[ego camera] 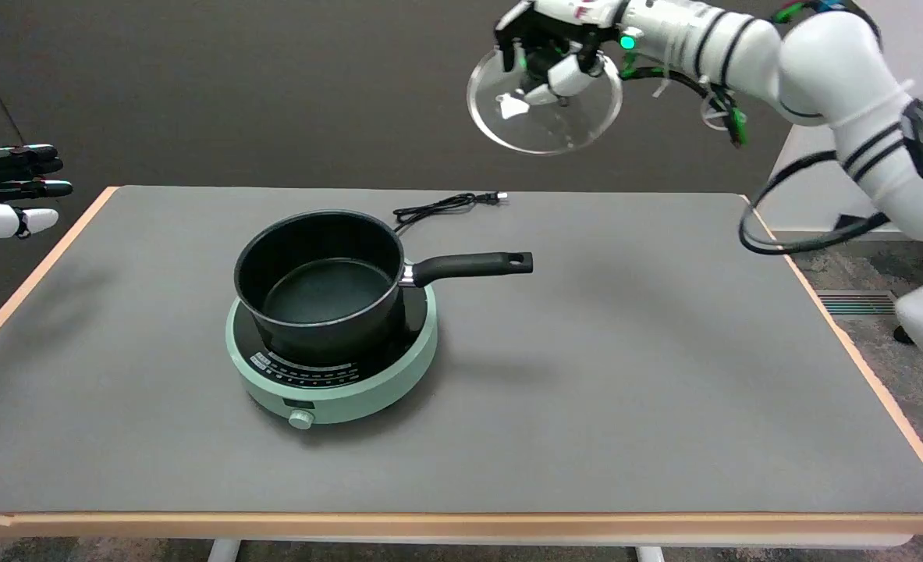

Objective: Place the pot lid onto the table.

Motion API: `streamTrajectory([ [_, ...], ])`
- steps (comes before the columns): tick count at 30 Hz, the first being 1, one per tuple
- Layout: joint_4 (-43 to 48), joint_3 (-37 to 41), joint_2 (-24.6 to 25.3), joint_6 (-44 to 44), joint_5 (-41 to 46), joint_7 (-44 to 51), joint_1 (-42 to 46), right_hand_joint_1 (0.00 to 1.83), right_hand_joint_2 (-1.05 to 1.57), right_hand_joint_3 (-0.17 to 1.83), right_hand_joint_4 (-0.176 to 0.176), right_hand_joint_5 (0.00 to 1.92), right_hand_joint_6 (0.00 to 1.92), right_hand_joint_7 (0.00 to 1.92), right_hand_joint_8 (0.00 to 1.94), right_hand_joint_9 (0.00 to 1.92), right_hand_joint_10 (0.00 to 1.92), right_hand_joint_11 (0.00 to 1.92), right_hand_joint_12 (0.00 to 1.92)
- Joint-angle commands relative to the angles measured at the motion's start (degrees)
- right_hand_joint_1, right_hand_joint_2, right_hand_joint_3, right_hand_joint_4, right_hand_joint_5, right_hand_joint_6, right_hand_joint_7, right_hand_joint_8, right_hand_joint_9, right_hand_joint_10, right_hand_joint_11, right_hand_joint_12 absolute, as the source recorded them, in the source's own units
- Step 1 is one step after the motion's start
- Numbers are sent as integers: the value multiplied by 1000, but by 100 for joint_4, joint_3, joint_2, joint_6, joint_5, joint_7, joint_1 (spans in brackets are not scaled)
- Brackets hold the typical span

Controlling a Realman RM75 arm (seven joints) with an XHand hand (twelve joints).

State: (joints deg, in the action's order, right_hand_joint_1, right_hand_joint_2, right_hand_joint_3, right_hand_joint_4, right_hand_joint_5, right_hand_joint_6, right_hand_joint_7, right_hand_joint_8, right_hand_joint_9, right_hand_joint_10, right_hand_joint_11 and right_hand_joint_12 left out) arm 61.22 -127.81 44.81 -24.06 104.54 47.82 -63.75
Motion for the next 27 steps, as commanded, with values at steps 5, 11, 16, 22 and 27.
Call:
streamTrajectory([
  [5,760,2774,-868,625,8,-507,2583,1360,936,402,176,699,979,925,1179,859,1350,748,1725],
  [11,1004,3747,-733,798,370,-807,3424,1359,939,399,176,705,955,924,1180,860,1352,747,1760],
  [16,1037,4038,-652,830,614,-808,3801,1358,943,397,176,706,941,918,1189,857,1360,742,1802],
  [22,997,4455,-404,830,807,-808,4165,1358,944,395,176,705,939,917,1190,855,1362,738,1809],
  [27,981,4449,-363,822,807,-808,4308,1357,945,396,176,704,941,915,1193,853,1366,736,1814],
])
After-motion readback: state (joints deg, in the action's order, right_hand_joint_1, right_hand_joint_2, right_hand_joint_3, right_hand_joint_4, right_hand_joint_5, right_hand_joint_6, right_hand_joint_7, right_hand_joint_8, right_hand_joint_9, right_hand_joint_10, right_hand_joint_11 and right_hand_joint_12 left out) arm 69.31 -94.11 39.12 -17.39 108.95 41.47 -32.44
